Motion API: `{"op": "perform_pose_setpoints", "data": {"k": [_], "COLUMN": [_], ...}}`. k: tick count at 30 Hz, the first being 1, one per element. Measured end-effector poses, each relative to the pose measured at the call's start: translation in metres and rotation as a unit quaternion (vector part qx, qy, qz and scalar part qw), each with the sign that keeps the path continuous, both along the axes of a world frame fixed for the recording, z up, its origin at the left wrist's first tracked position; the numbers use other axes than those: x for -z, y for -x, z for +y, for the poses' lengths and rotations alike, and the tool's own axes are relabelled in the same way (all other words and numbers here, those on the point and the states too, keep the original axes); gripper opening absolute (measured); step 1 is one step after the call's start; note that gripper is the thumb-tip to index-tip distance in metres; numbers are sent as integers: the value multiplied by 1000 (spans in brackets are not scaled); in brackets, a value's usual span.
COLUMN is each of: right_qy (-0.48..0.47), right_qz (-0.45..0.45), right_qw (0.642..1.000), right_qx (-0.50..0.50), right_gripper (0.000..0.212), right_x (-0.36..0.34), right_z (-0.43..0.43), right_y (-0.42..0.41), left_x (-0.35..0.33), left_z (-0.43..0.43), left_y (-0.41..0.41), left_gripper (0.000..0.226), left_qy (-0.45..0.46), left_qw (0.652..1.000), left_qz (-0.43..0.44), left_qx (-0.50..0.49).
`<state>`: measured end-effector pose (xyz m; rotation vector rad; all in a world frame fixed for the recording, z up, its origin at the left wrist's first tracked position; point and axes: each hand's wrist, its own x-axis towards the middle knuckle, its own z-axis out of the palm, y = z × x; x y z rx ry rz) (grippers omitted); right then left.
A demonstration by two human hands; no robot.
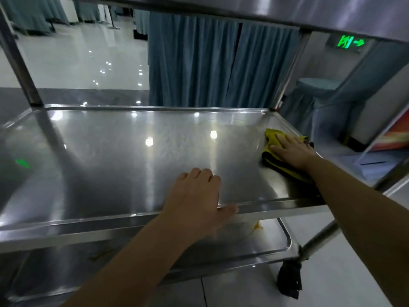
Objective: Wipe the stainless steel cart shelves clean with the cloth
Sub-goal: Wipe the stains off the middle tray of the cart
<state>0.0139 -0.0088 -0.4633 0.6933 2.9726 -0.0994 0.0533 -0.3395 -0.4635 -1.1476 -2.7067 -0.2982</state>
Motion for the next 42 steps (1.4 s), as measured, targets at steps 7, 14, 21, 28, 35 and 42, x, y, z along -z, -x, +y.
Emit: {"op": "perform_pose_setpoints", "data": {"k": [7,14,21,28,35,42], "right_qy": [-9,3,23,34,40,41], "right_qz": [-6,-11,-8,-24,-7,-1], "right_qw": [1000,992,969,935,888,921], "right_qx": [-14,-122,-245,-353,-457,-388], "right_gripper": [68,71,74,74,70,67], "right_x": [2,2,4,-1,5,6], "right_z": [-63,-207,-376,-507,-501,-388], "right_y": [3,56,106,107,73,45], "left_x": [9,16,18,19,24,26], "left_z": [-70,-163,-247,-309,-297,-219], "left_y": [12,7,-5,-27,-34,-36], "left_gripper": [55,48,47,43,24,23], "left_qy": [-58,-114,-120,-109,-148,-151], "left_qw": [996,988,975,964,956,974], "left_qz": [47,25,20,32,65,81], "left_qx": [-45,-103,-187,-242,-243,-150]}}
